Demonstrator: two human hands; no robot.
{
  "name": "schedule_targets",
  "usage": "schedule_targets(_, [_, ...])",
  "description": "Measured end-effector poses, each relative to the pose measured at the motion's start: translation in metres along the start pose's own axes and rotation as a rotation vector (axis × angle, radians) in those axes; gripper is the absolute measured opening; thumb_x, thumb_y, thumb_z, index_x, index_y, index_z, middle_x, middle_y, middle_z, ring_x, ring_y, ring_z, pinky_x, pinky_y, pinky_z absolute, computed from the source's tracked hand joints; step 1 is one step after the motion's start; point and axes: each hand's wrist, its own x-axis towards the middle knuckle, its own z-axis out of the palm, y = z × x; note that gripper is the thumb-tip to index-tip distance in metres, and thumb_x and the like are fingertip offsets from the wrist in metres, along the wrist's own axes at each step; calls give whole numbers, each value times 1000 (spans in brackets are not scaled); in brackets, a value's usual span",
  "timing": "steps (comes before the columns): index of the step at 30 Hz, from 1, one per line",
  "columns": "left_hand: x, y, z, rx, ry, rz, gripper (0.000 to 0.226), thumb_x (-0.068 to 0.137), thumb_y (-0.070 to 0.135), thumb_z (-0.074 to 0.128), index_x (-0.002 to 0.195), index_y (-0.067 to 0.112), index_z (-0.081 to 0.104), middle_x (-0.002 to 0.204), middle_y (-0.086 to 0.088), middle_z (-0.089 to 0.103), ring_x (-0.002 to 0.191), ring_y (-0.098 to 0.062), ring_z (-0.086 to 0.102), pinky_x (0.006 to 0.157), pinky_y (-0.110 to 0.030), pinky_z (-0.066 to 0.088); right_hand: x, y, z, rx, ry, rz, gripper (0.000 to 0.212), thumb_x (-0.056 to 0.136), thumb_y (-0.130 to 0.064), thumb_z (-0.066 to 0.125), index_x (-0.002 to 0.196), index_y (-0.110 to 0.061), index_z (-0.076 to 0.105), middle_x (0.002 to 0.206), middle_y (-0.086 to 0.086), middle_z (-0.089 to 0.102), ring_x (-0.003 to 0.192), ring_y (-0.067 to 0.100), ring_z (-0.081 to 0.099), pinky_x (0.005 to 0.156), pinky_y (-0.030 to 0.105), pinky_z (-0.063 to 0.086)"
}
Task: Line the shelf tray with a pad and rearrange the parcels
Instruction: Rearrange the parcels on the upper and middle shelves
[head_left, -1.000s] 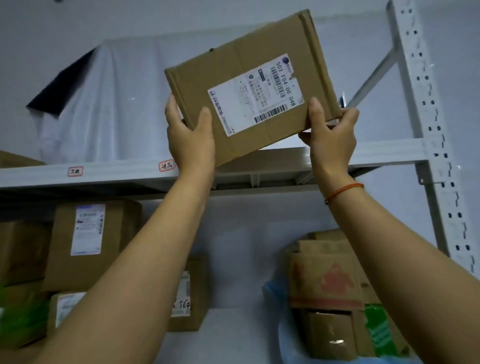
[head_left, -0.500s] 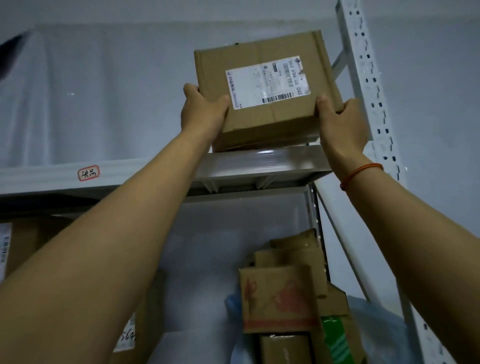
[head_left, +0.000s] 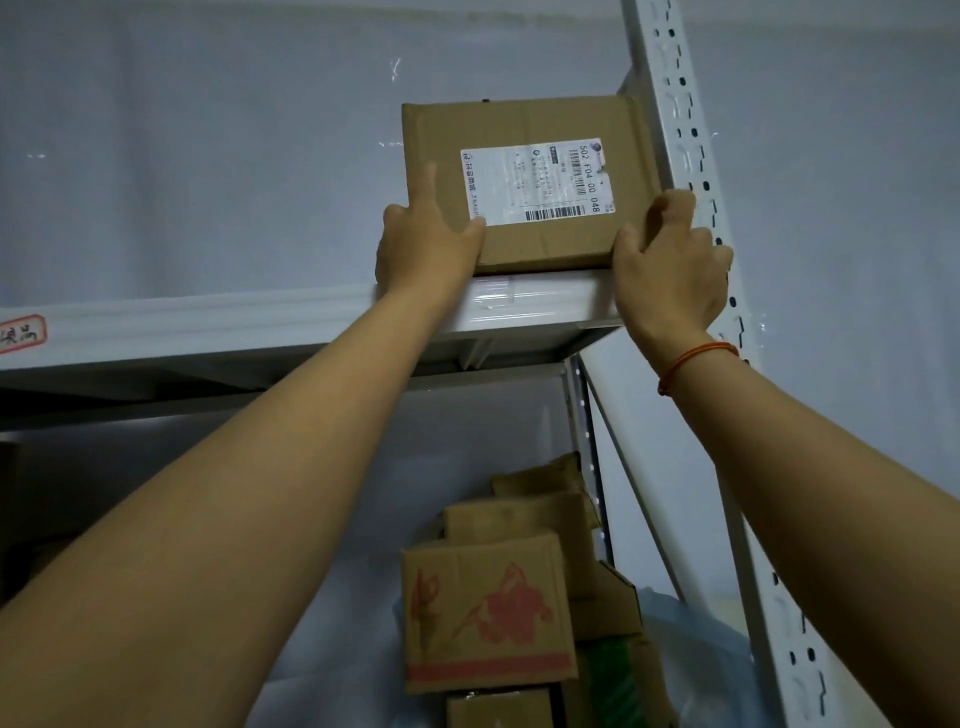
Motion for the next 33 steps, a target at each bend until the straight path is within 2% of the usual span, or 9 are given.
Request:
schedule_targets(4, [2, 0, 17, 105, -9, 20, 66, 90, 50, 54, 147, 34, 26, 136, -9, 46, 117, -28, 52, 90, -39, 46, 1, 9, 4, -91, -7, -31, 27, 96, -37, 44, 116, -22, 55, 115, 11, 49, 103, 25, 42, 72, 30, 35])
schedule_targets(9, [0, 2, 31, 261, -19, 50, 58, 92, 54, 46, 144, 34, 32, 133, -7, 50, 114, -30, 54, 95, -45, 48, -1, 17, 11, -156, -31, -65, 35, 97, -38, 39, 108, -17, 65, 120, 11, 45, 111, 27, 41, 76, 31, 39])
schedule_targets(13, [2, 0, 37, 397, -42, 57, 38, 97, 43, 30, 117, 29, 59, 117, -2, 62, 94, -26, 56, 89, -41, 43, -3, 22, 14, -226, -15, -104, 43, 98, -38, 34, 103, -13, 69, 121, 10, 47, 111, 28, 41, 78, 32, 38])
schedule_targets(15, [1, 0, 40, 454, -52, 48, 42, 97, 40, 27, 104, 24, 66, 108, -3, 65, 87, -24, 51, 83, -38, 35, -4, 22, 15, -258, -12, -114, 46, 99, -38, 32, 104, -11, 69, 121, 10, 48, 112, 28, 41, 82, 34, 36])
schedule_targets(18, [-3, -1, 42, 487, -37, 47, 48, 97, 41, 25, 100, 20, 69, 106, -4, 65, 87, -24, 51, 84, -39, 35, -3, 22, 14, -270, -22, -115, 47, 99, -38, 31, 106, -11, 68, 123, 10, 49, 114, 29, 41, 87, 36, 36])
schedule_targets(22, [-11, -1, 35, 428, 44, 98, 46, 98, 39, 28, 106, 18, 68, 116, -7, 62, 105, -27, 53, 92, -42, 39, -10, 17, 15, -230, 9, -96, 44, 99, -39, 32, 111, -13, 66, 127, 10, 48, 117, 27, 41, 91, 36, 36])
schedule_targets(26, [-29, -16, 17, 271, 209, 245, 34, 96, 31, 37, 108, 14, 65, 120, -6, 61, 112, -23, 52, 94, -36, 40, -34, -5, 22, -55, 108, -155, 32, 93, -31, 44, 115, -16, 61, 125, 9, 48, 114, 25, 44, 87, 31, 34])
schedule_targets(30, [-52, -46, -14, 23, 404, 433, 28, 88, 19, 42, 87, 6, 66, 92, -11, 66, 88, -22, 57, 72, -20, 39, -77, -44, 45, 215, 224, -285, 26, 83, -27, 53, 102, -11, 63, 109, 13, 58, 99, 25, 51, 79, 17, 31])
schedule_targets(33, [-71, -81, -42, -8, 468, 498, 22, 86, 12, 45, 79, 1, 63, 80, -15, 63, 76, -22, 55, 70, -9, 30, -116, -72, 60, 402, 224, -347, 23, 81, -22, 53, 93, -4, 62, 96, 15, 59, 87, 26, 52, 74, 11, 26])
